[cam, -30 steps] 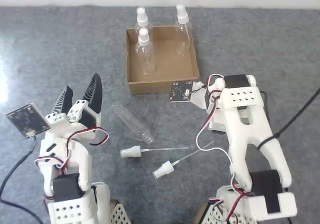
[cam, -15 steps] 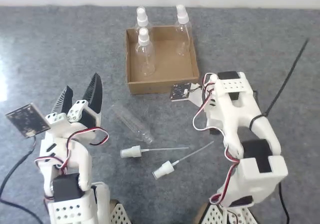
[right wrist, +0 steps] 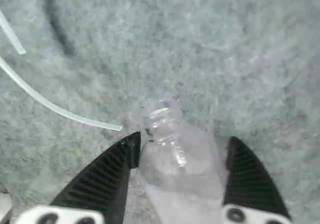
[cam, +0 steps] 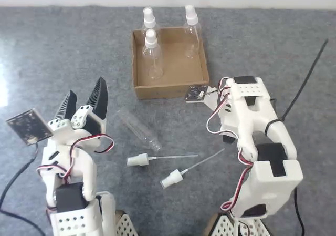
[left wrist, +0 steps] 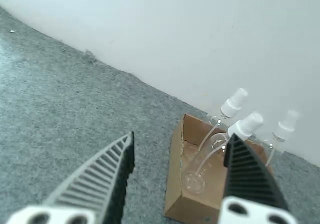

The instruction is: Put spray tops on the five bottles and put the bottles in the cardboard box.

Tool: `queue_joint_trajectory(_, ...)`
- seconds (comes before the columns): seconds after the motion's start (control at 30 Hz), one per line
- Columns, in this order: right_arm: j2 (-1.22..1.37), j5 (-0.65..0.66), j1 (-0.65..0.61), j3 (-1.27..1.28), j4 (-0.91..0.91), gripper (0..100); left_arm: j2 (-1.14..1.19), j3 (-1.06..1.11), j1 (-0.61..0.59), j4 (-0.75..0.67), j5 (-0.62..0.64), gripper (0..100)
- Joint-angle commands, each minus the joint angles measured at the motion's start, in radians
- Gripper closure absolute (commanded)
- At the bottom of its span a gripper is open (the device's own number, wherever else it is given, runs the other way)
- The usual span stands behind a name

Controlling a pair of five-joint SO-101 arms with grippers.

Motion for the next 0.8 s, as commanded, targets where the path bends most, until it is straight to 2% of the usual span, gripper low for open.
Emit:
queue_joint_trajectory(0.0,-0.024,-0.063,0.019,-0.057,-0.008,88.9,-0.018,-0.054,0.005,-0.029,-0.009,73)
queue_joint_trajectory(0.1,-0.024,-0.118,0.019,-0.057,-0.008,91.8,-0.018,-0.054,0.005,-0.029,-0.009,73)
queue_joint_trajectory(0.43,-0.024,-0.356,0.019,-0.057,-0.005,91.8,-0.018,-0.054,0.005,-0.029,-0.009,73)
queue_joint_trajectory(0.57,-0.024,-0.359,0.013,-0.057,0.016,88.9,-0.018,-0.054,0.005,-0.029,-0.009,73)
queue_joint_trajectory(0.7,-0.024,-0.276,-0.001,-0.057,0.053,75.0,-0.018,-0.054,0.005,-0.029,-0.009,73)
queue_joint_trajectory(0.77,-0.024,-0.239,-0.007,-0.057,0.064,72.0,-0.018,-0.054,0.005,-0.029,-0.009,73)
